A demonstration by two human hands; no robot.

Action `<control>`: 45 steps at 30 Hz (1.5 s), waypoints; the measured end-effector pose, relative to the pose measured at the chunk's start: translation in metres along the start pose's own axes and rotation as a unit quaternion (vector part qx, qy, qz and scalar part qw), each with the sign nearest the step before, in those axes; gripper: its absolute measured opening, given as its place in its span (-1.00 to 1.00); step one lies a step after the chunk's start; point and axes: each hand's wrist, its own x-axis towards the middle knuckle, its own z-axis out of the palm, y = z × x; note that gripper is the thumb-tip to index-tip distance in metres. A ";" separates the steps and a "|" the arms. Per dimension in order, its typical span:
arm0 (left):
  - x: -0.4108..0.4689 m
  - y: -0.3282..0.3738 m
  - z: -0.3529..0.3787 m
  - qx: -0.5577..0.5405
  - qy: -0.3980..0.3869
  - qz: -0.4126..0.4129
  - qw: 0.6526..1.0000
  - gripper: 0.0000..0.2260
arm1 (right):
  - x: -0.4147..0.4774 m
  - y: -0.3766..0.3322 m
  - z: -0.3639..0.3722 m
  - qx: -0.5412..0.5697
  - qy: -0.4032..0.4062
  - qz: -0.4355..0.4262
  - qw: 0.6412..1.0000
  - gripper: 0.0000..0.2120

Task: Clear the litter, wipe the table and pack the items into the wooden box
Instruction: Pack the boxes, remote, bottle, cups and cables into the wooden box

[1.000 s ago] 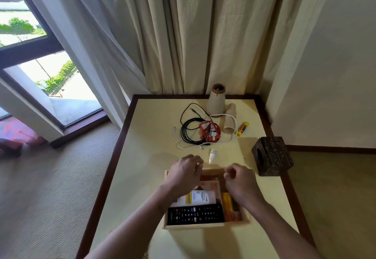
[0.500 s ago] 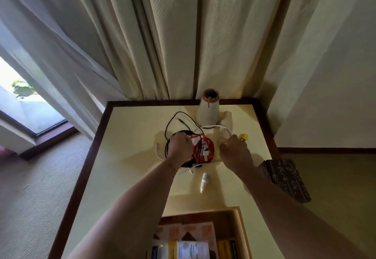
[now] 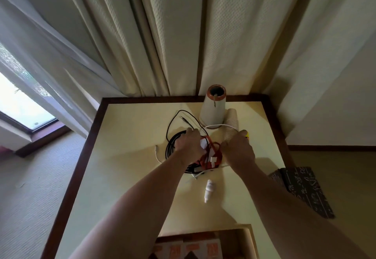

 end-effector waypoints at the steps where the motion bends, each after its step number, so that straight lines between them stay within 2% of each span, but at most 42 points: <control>1: 0.001 -0.001 0.001 -0.017 -0.006 -0.011 1.000 -0.49 | -0.001 0.001 0.001 0.011 0.005 -0.002 1.000 -0.55; 4: 0.001 -0.004 -0.003 -0.080 -0.016 -0.038 0.996 -0.47 | -0.005 0.002 0.000 0.025 0.025 -0.013 0.999 -0.56; 7: -0.003 -0.006 -0.014 -0.129 -0.007 -0.044 0.991 -0.82 | -0.011 0.002 -0.007 0.053 0.044 -0.023 0.997 -0.58; 8: -0.006 -0.006 -0.018 -0.143 -0.005 -0.051 0.988 -0.87 | -0.016 0.003 -0.011 0.060 0.052 -0.028 0.996 -0.57; 11: -0.019 -0.005 -0.037 -0.161 0.008 -0.057 0.985 -0.90 | -0.038 0.008 -0.028 0.055 0.066 -0.040 0.995 -0.56; 13: -0.034 -0.004 -0.053 -0.153 0.018 -0.057 0.986 -0.95 | -0.058 0.014 -0.037 0.043 0.079 -0.096 0.991 -0.56; 14: -0.041 -0.004 -0.062 -0.152 0.027 -0.056 0.986 -0.98 | -0.067 0.014 -0.042 0.069 0.083 -0.088 0.990 -0.58; 17: -0.069 -0.003 -0.087 -0.119 0.050 -0.055 0.990 -0.87 | -0.095 0.010 -0.055 0.134 0.099 -0.070 0.983 -0.61; 20: -0.098 -0.001 -0.104 -0.063 0.051 -0.043 0.996 -0.80 | -0.120 0.007 -0.066 0.155 0.094 -0.090 0.979 -0.61; 23: -0.134 -0.004 -0.118 -0.010 0.055 -0.067 0.996 -0.75 | -0.143 0.010 -0.078 0.165 0.115 -0.098 0.975 -0.63; 26: -0.165 -0.014 -0.125 -0.033 0.103 -0.101 0.989 -0.76 | -0.175 0.016 -0.091 0.198 0.108 -0.123 0.966 -0.64; 30: -0.211 -0.023 -0.123 -0.153 0.230 -0.115 0.954 -0.88 | -0.220 0.034 -0.103 0.266 0.031 -0.189 0.945 -0.83; 32: -0.235 -0.029 -0.114 -0.285 0.266 -0.092 0.916 -0.94 | -0.233 0.053 -0.100 0.254 -0.045 -0.224 0.940 -0.92; 34: -0.255 -0.037 -0.097 -0.455 0.256 -0.087 0.848 -0.99 | -0.238 0.073 -0.093 0.211 -0.126 -0.249 0.937 -0.90; 36: -0.270 -0.049 -0.073 -0.572 0.210 -0.104 0.786 -1.00 | -0.238 0.087 -0.084 0.161 -0.188 -0.256 0.935 -0.77; 39: -0.292 -0.059 -0.040 -0.638 0.154 -0.132 0.743 -0.97 | -0.235 0.098 -0.072 0.097 -0.227 -0.292 0.924 -0.67; 41: -0.303 -0.062 -0.028 -0.655 0.143 -0.138 0.729 -0.95 | -0.233 0.101 -0.065 0.041 -0.232 -0.330 0.914 -0.60; 45: -0.306 -0.065 -0.024 -0.622 0.136 -0.122 0.761 -0.93 | -0.239 0.106 -0.045 -0.054 -0.175 -0.379 0.907 -0.53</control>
